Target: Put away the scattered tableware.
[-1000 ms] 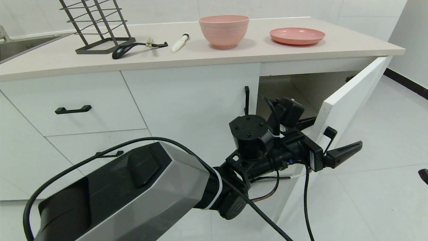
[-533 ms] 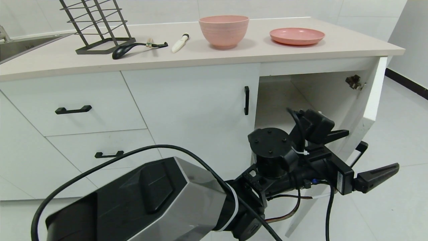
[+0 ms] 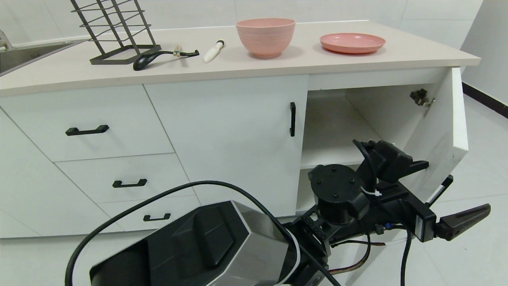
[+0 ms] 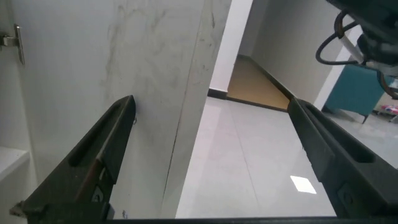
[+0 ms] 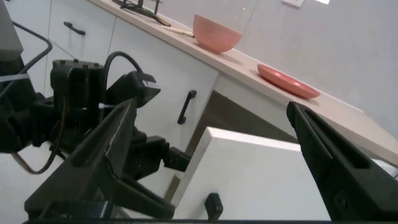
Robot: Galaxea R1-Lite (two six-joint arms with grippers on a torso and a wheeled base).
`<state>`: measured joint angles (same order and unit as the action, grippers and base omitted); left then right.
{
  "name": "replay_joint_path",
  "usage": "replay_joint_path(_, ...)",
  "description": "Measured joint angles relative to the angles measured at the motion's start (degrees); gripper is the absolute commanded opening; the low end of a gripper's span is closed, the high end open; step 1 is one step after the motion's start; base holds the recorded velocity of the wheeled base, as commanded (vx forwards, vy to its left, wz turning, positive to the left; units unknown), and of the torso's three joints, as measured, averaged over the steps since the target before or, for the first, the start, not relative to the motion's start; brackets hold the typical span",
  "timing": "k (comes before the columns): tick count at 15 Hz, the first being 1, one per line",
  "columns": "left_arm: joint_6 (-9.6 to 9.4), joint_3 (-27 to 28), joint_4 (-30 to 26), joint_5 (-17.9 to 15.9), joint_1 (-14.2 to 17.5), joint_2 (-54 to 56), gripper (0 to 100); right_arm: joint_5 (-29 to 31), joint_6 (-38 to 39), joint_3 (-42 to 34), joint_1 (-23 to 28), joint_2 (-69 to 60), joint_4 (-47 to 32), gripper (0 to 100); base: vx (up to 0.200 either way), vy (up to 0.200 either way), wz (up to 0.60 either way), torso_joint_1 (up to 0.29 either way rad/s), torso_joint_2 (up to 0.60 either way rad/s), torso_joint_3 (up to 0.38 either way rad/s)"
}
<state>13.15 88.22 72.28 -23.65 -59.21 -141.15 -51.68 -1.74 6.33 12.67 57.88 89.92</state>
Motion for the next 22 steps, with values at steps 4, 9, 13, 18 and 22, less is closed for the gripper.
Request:
replay_joint_path(4, 0.20, 3.3, 0.7, 0.3, -1.3, -2.4, 100, 0.0, -0.3, 1.6, 0.0, -0.5, 0.0, 100, 0.000, 0.000, 0.00, 0.000, 0.00, 0.000)
replay_joint_path(9, 0.20, 8.6, 0.8, 0.3, -3.9, -5.8, 100, -0.4, -1.0, 5.0, 0.0, -1.2, 0.0, 100, 0.000, 0.000, 0.00, 0.000, 0.00, 0.000)
replay_joint_path(13, 0.22, 12.0, 0.6, 0.3, -4.9, -8.1, 100, -0.6, -1.3, 7.5, 0.0, -2.3, 0.0, 100, 0.000, 0.000, 0.00, 0.000, 0.00, 0.000)
replay_joint_path(18, 0.28, 16.0, 0.5, 0.1, -6.7, -10.4, 100, -1.0, -1.8, 9.5, -0.1, -3.7, 0.0, 100, 0.000, 0.000, 0.00, 0.000, 0.00, 0.000)
replay_joint_path(22, 0.34, 25.0, -1.7, -0.1, -9.2, -15.0, 100, -2.0, -2.0, 9.8, -0.1, -4.9, 0.0, 100, 0.000, 0.000, 0.00, 0.000, 0.00, 0.000)
